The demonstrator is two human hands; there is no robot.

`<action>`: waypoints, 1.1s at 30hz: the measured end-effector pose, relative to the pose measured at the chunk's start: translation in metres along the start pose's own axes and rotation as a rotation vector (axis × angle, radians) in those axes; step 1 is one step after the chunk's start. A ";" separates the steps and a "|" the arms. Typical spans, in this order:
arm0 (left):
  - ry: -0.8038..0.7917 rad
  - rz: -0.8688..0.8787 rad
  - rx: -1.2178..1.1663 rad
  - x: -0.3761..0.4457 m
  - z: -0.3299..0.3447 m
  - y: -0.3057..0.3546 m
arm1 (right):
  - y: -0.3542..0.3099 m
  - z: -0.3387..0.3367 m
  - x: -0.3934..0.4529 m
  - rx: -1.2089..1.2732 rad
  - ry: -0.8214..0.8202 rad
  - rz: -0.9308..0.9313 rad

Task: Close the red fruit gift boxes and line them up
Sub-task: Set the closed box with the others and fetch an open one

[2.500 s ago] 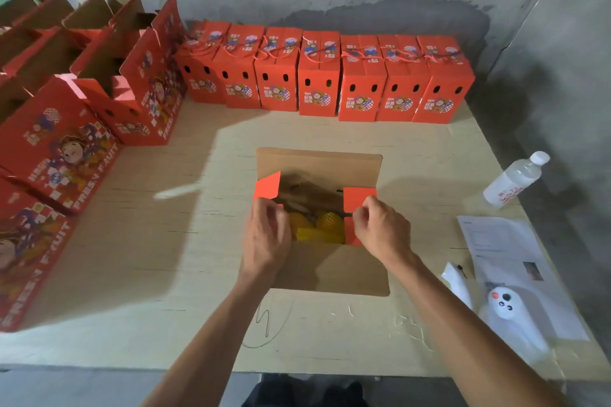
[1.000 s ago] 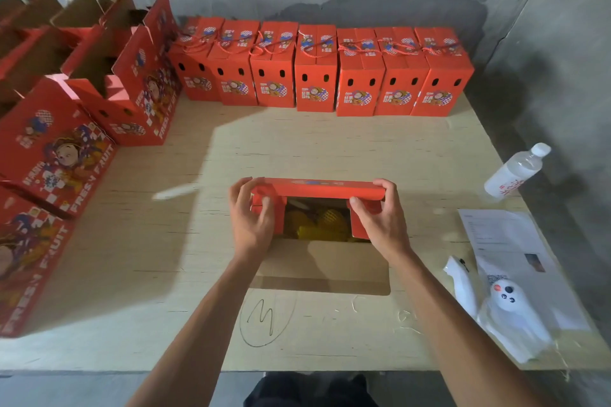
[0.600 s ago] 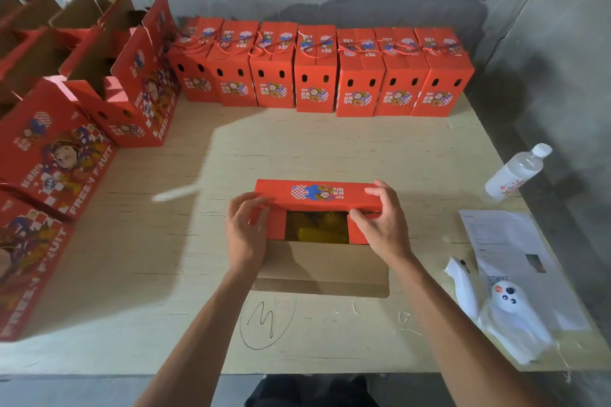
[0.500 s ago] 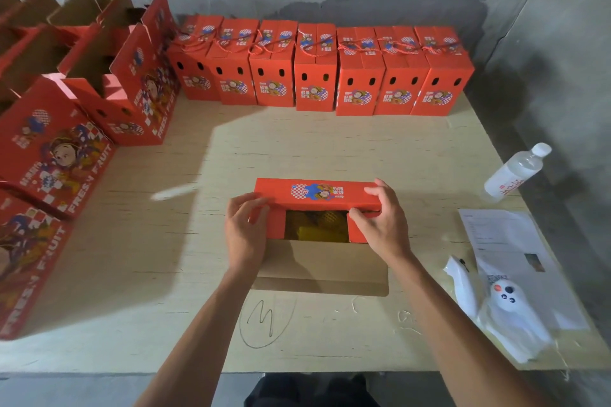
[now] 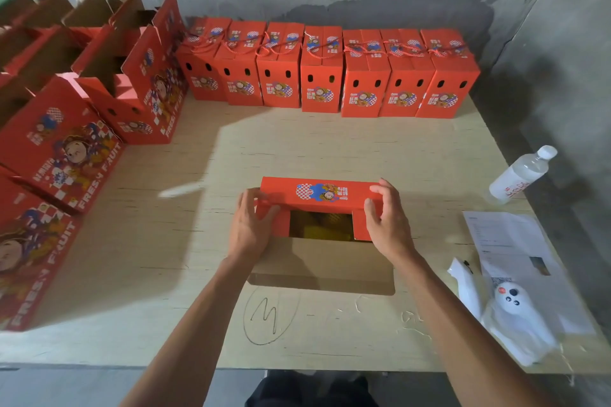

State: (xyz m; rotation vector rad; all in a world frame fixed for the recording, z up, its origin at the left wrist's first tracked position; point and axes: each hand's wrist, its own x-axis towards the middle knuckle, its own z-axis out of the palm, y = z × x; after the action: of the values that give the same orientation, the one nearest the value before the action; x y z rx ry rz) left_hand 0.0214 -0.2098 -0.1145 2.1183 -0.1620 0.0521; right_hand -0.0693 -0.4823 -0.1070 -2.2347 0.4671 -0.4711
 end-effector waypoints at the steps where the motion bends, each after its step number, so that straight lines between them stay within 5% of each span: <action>1: -0.041 -0.057 -0.022 0.001 0.000 0.000 | 0.001 0.000 0.000 -0.016 -0.047 -0.007; 10: -0.266 -0.148 -0.021 0.010 -0.003 -0.009 | 0.002 0.002 0.004 -0.004 -0.216 0.333; 22: -0.262 -0.232 -0.074 0.018 -0.009 -0.002 | 0.003 0.004 0.002 -0.017 -0.160 0.299; 33: -0.249 -0.205 0.547 -0.003 0.025 0.037 | 0.000 0.002 0.001 -0.028 -0.162 0.307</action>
State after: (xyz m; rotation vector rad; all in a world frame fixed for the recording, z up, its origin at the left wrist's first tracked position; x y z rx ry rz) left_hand 0.0125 -0.2498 -0.0965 2.6727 -0.0808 -0.3240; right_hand -0.0674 -0.4813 -0.1083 -2.1566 0.7185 -0.1229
